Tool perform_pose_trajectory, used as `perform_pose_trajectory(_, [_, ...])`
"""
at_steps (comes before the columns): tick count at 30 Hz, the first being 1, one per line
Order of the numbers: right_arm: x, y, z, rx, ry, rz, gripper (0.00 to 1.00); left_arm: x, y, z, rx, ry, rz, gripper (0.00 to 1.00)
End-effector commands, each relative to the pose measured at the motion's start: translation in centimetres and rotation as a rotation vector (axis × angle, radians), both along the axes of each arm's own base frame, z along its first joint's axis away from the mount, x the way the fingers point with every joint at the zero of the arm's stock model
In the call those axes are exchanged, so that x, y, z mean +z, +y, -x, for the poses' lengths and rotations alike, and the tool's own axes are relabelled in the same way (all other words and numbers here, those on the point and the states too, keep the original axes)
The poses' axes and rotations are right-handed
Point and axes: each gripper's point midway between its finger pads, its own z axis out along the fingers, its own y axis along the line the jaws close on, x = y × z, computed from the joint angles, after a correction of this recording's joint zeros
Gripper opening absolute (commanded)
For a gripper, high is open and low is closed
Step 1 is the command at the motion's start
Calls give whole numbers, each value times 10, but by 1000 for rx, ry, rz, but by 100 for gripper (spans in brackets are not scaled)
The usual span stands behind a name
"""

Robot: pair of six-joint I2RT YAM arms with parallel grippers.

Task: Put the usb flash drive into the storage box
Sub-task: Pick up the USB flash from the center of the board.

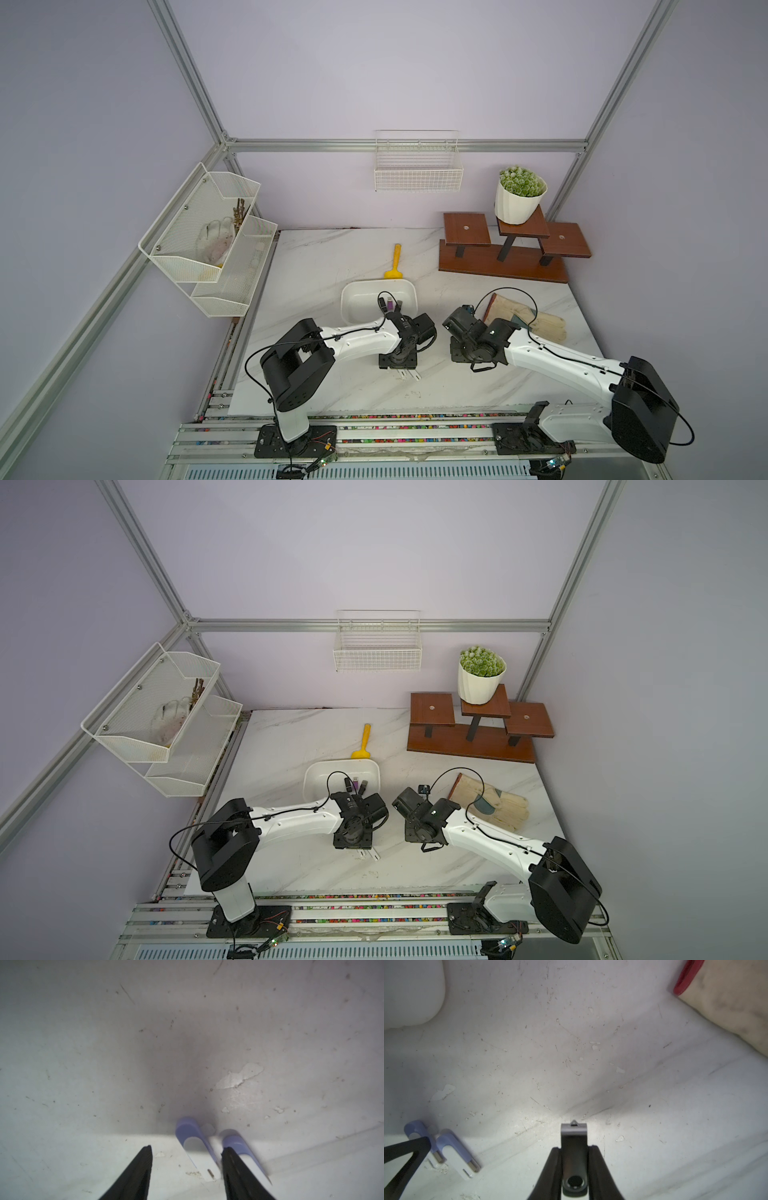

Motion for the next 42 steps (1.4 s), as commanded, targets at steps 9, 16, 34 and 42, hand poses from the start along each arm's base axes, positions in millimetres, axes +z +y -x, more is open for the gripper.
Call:
perform_pose_trajectory(9, [0, -4, 0, 1, -5, 6, 0, -3, -9, 0, -19, 9, -17, 57])
perform_pose_trajectory(16, [-1, -3, 0, 3, -2, 6, 0, -2, -4, 4, -19, 18, -28, 47])
perform_pose_trajectory(34, [-2, -2, 0, 9, 2, 5, 0, -6, 1, 15, -13, 38, -32, 39])
perform_pose_trajectory(42, [-3, -1, 0, 11, 7, 6, 0, -8, 0, 17, -13, 41, -27, 34])
